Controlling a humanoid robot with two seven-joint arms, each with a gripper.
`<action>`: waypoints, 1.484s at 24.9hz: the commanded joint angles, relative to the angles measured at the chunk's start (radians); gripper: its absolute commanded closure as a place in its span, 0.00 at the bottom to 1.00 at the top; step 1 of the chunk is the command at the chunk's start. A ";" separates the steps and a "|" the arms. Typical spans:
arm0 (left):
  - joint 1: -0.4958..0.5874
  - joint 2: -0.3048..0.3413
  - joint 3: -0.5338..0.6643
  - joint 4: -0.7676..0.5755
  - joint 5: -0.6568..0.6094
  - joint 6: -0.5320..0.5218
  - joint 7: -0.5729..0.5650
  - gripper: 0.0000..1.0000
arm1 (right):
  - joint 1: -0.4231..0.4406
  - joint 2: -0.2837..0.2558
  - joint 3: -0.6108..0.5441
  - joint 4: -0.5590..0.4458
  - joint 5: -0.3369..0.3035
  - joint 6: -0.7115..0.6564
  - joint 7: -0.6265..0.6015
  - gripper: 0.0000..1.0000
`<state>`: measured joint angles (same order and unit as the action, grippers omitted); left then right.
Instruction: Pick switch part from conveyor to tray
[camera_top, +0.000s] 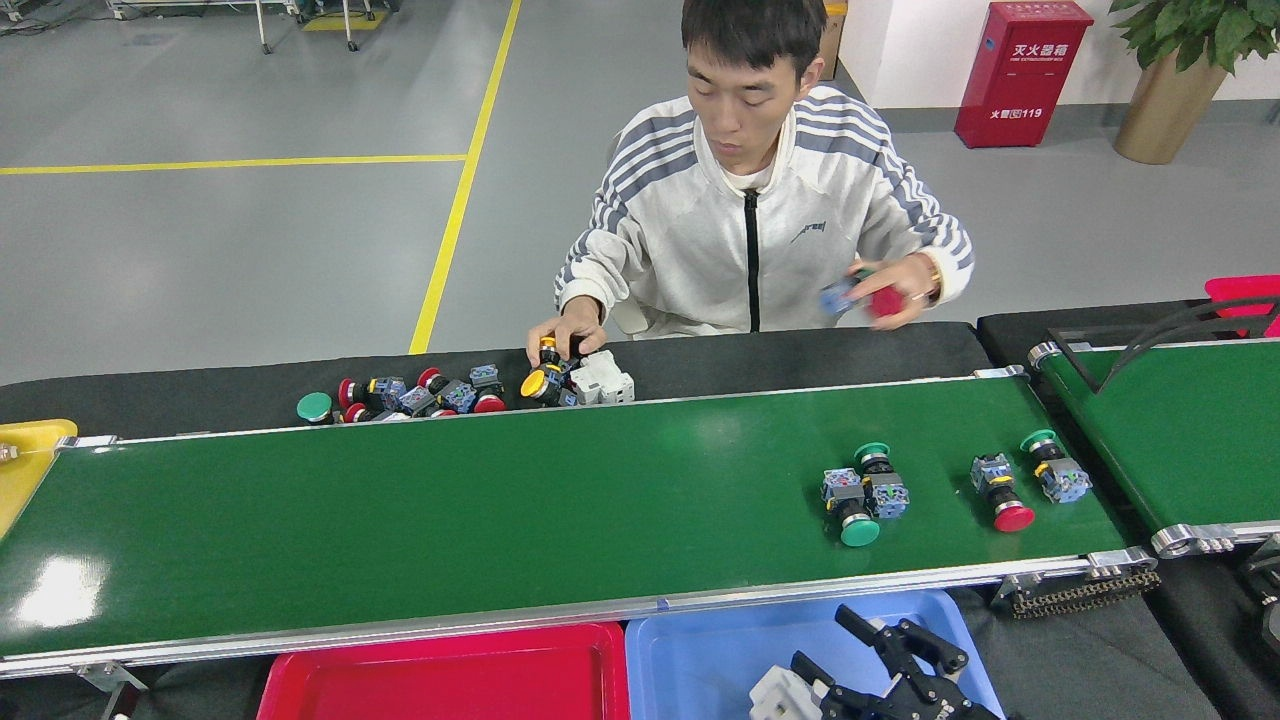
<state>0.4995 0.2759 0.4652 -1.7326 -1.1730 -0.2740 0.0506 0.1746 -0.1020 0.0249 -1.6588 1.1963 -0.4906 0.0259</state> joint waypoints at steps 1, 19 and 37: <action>-0.001 0.006 0.009 -0.007 -0.002 0.001 0.008 0.00 | -0.017 0.024 0.010 -0.019 0.008 0.306 -0.001 0.01; -0.010 0.008 -0.003 -0.009 -0.002 -0.002 0.008 0.00 | -0.201 0.122 0.296 0.090 0.184 0.624 0.062 0.01; -0.021 0.014 -0.006 -0.007 -0.004 -0.005 0.008 0.00 | -0.360 0.248 0.325 0.318 0.263 0.623 0.100 0.01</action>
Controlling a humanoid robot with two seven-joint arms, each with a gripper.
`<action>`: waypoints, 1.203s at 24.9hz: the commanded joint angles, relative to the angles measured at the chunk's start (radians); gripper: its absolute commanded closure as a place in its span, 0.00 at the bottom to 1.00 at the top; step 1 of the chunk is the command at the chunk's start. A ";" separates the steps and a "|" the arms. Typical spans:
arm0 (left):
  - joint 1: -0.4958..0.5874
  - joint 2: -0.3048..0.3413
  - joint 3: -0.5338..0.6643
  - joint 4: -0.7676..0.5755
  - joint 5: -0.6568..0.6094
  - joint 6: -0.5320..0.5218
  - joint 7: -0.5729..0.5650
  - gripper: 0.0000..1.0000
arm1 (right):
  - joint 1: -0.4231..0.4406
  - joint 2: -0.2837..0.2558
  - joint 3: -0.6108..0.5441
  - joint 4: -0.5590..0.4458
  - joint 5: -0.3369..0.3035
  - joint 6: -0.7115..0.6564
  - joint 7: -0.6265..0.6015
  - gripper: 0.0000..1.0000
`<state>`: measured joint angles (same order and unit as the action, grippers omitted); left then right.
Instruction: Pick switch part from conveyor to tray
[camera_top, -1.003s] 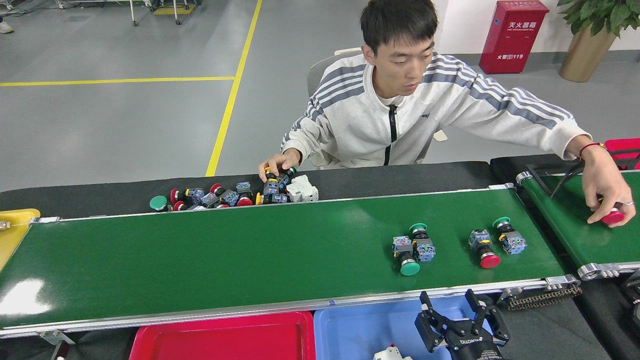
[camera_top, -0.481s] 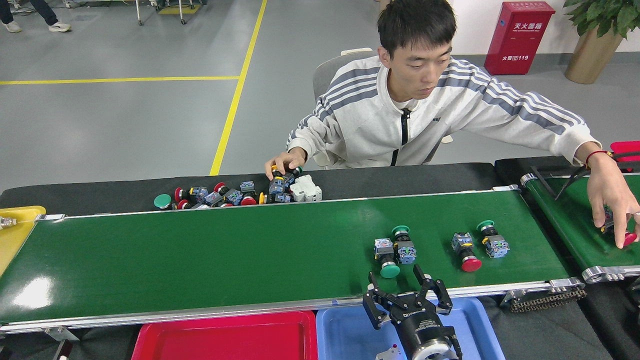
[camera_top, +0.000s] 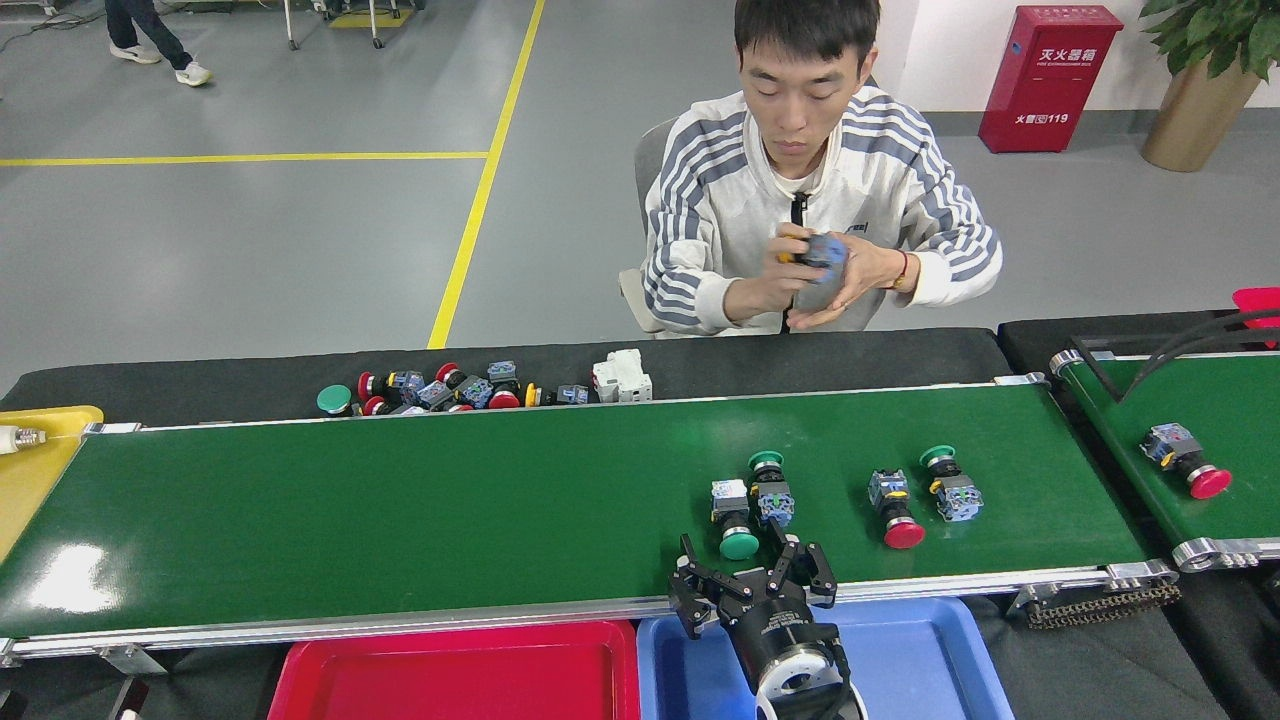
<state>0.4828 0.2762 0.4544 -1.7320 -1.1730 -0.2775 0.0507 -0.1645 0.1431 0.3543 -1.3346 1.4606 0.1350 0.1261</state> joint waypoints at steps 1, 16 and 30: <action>-0.004 0.014 0.004 -0.008 -0.002 -0.002 0.008 0.00 | -0.023 0.003 -0.006 -0.006 -0.005 -0.005 0.000 0.01; -0.009 0.015 0.004 -0.006 -0.002 -0.003 0.008 0.00 | -0.141 0.012 -0.024 0.130 -0.009 -0.008 -0.003 0.01; -0.032 0.017 -0.020 -0.003 -0.002 -0.003 0.008 0.00 | -0.165 0.012 -0.021 0.146 -0.020 -0.112 -0.002 0.99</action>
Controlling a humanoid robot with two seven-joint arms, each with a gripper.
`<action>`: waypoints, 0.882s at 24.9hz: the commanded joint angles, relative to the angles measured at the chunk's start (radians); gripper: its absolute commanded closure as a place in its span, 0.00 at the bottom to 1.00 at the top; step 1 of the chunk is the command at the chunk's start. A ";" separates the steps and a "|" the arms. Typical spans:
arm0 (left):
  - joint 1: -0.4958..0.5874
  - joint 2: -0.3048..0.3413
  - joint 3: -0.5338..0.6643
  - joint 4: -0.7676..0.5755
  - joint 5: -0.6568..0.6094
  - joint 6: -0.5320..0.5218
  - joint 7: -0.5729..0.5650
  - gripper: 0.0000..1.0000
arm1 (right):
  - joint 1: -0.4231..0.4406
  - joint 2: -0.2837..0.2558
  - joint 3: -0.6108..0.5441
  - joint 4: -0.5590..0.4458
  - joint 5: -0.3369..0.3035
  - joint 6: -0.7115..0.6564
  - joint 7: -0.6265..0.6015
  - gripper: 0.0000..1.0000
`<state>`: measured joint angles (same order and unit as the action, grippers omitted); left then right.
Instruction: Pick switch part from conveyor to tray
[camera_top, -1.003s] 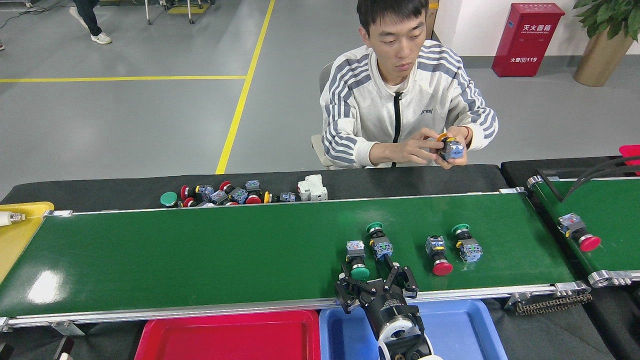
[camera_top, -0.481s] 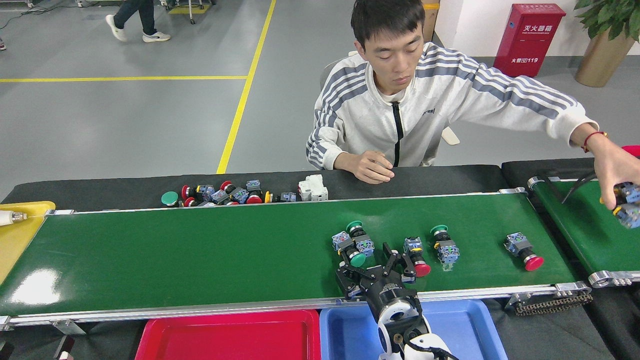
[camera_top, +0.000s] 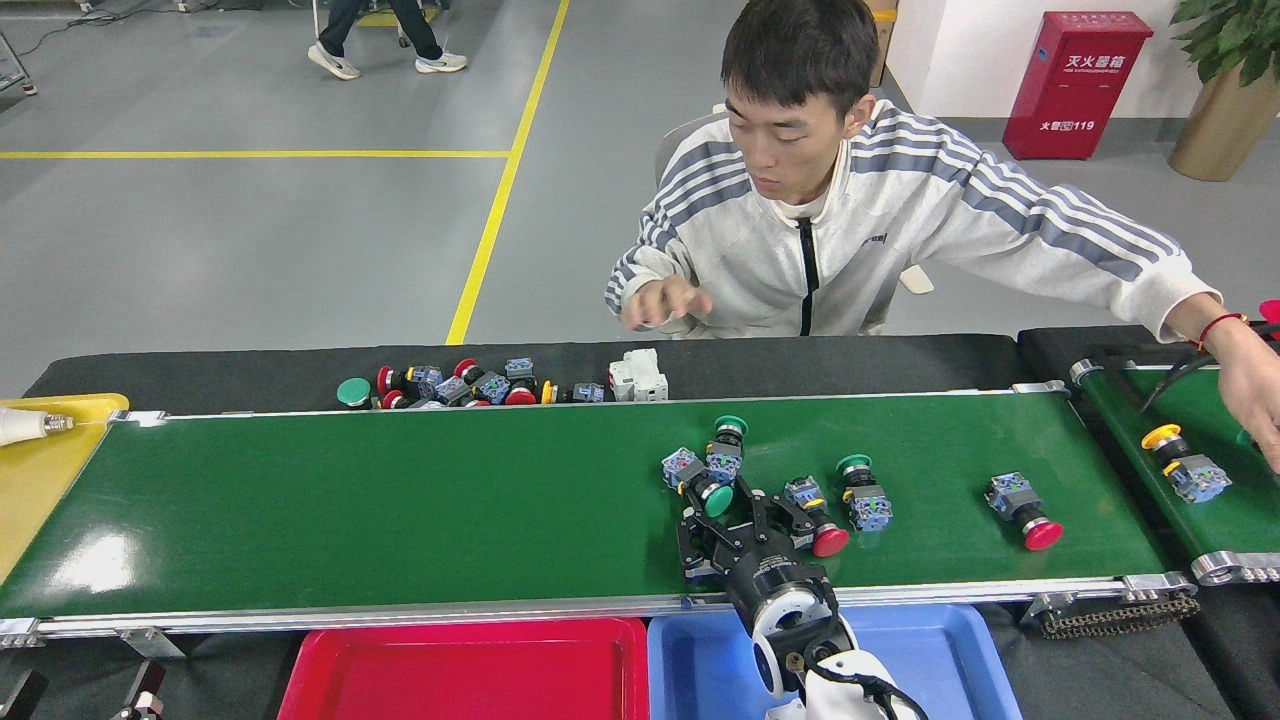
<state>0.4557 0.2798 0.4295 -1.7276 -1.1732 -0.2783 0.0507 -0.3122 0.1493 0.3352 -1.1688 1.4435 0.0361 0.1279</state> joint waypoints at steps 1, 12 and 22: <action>-0.005 0.013 0.005 -0.007 -0.002 -0.002 0.008 0.00 | -0.015 0.006 -0.002 -0.031 -0.003 -0.021 -0.005 0.99; -0.002 0.012 0.005 -0.009 -0.002 -0.002 0.008 0.00 | 0.142 -0.008 0.252 -0.305 0.005 -0.378 -0.014 0.80; -0.008 0.013 -0.006 -0.033 -0.002 -0.027 0.008 0.00 | 0.225 -0.002 0.255 -0.364 0.026 -0.392 -0.016 0.02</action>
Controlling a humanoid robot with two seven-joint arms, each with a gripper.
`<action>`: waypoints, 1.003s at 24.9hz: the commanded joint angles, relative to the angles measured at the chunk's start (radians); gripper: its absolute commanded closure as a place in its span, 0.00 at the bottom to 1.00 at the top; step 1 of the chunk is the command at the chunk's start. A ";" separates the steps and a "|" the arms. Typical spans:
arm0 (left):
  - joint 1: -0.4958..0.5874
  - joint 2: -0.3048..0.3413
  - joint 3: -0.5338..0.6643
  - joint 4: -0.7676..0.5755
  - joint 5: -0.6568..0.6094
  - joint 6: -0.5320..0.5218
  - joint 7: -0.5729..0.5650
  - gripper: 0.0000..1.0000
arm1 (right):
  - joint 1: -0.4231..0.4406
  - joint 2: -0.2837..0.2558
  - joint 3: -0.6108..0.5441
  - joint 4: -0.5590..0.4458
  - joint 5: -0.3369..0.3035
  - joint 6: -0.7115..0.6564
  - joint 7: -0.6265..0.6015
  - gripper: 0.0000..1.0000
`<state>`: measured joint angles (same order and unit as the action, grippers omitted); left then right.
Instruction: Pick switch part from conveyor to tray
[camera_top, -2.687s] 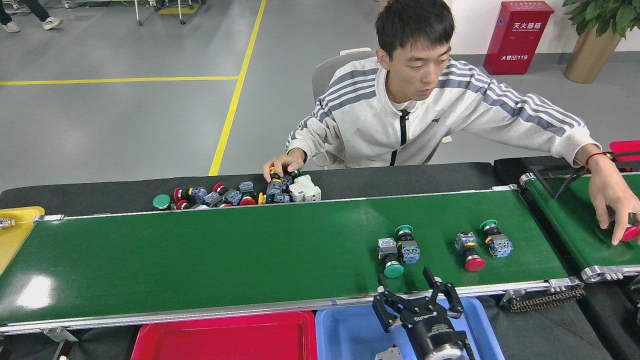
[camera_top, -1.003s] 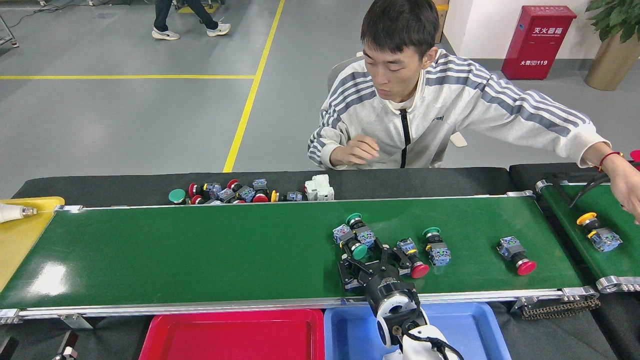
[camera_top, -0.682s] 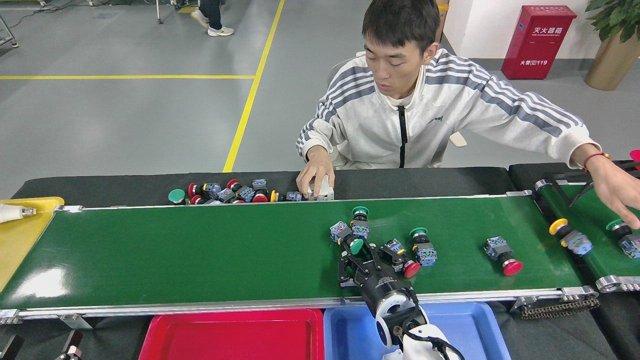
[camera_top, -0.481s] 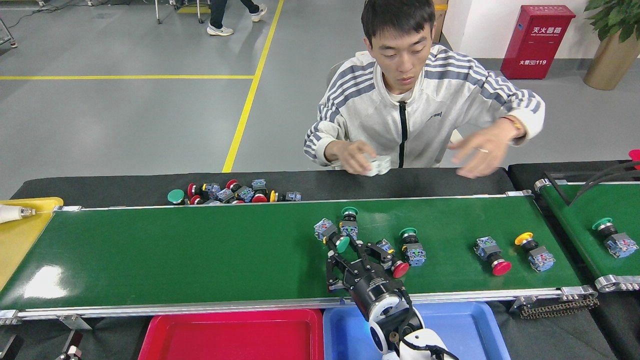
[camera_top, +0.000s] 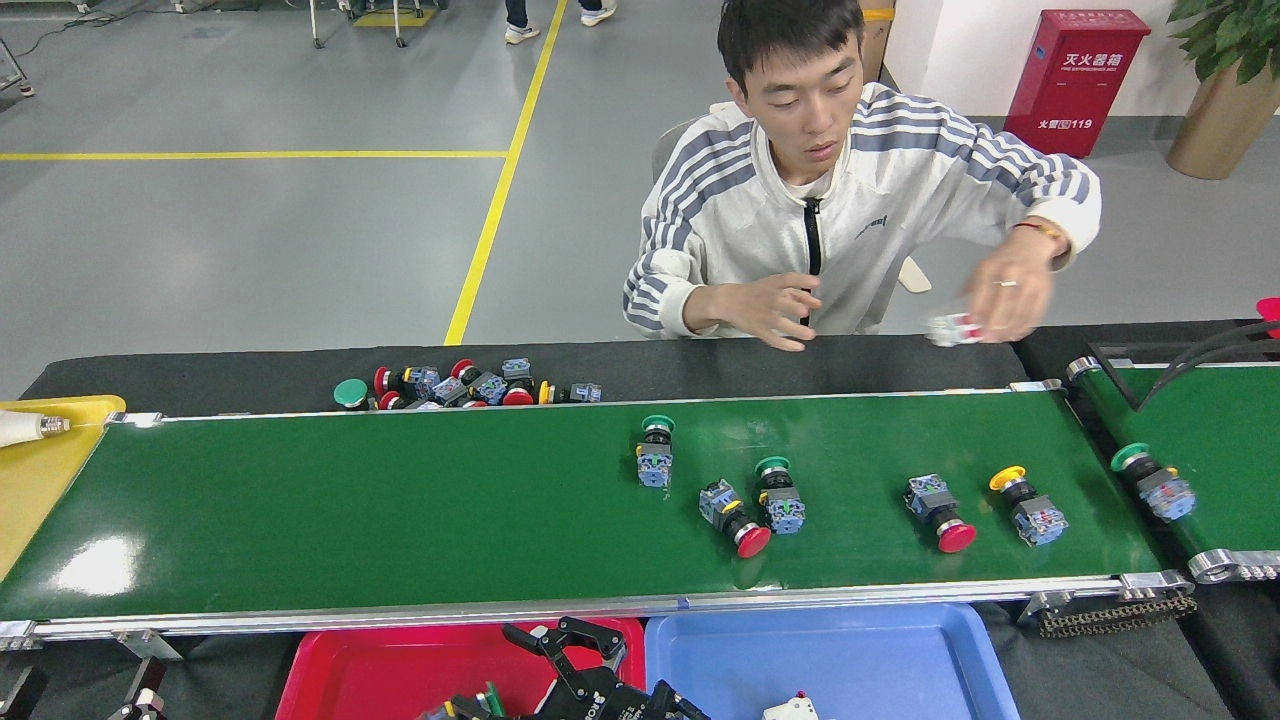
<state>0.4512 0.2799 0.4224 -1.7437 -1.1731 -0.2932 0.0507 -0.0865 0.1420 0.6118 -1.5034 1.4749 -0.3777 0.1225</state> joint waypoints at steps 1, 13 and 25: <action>-0.003 0.013 -0.016 -0.030 -0.002 -0.029 0.006 0.00 | 0.042 0.005 -0.089 -0.069 -0.005 0.088 -0.015 0.03; -0.448 -0.041 -0.571 0.024 -0.250 0.039 -0.121 0.00 | 0.272 -0.027 -0.399 -0.175 -0.061 0.580 -0.247 0.02; -0.727 -0.168 -0.654 0.406 -0.323 0.078 -0.146 0.00 | 0.042 -0.035 -0.406 0.009 -0.053 0.671 -0.081 0.02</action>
<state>-0.2524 0.1175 -0.2363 -1.3479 -1.4935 -0.2188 -0.0969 -0.0193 0.1074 0.2069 -1.4918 1.4198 0.2895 0.0168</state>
